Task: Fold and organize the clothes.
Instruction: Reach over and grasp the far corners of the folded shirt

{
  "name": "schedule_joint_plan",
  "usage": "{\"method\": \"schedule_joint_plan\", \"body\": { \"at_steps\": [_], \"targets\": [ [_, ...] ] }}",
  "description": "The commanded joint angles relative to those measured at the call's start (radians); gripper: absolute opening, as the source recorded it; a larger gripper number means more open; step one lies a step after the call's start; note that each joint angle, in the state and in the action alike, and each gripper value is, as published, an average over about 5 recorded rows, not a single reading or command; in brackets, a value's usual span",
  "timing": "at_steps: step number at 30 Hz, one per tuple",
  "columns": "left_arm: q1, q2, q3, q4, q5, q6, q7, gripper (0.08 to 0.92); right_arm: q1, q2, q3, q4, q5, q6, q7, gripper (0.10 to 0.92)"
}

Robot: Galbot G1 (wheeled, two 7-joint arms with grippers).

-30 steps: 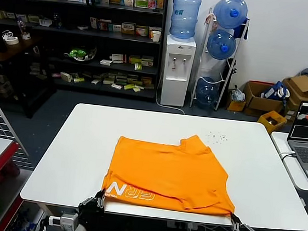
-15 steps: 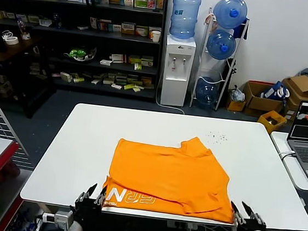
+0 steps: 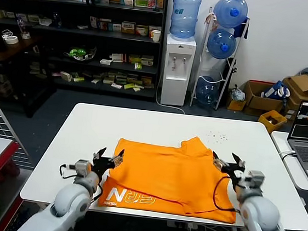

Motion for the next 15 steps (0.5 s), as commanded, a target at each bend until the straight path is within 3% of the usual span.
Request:
{"method": "schedule_joint_plan", "body": {
  "at_steps": [1, 15],
  "targets": [
    [-0.405, -0.039, 0.14, 0.466, -0.065, 0.054, 0.098, 0.822, 0.459, 0.156, -0.207, -0.516, -0.057, -0.039, -0.002, 0.822],
    [-0.431, -0.06, 0.191, 0.536, -0.052, 0.086, 0.116, 0.823, 0.455, 0.198, -0.207, -0.615, -0.095, -0.061, -0.033, 0.823]
  ]
}}
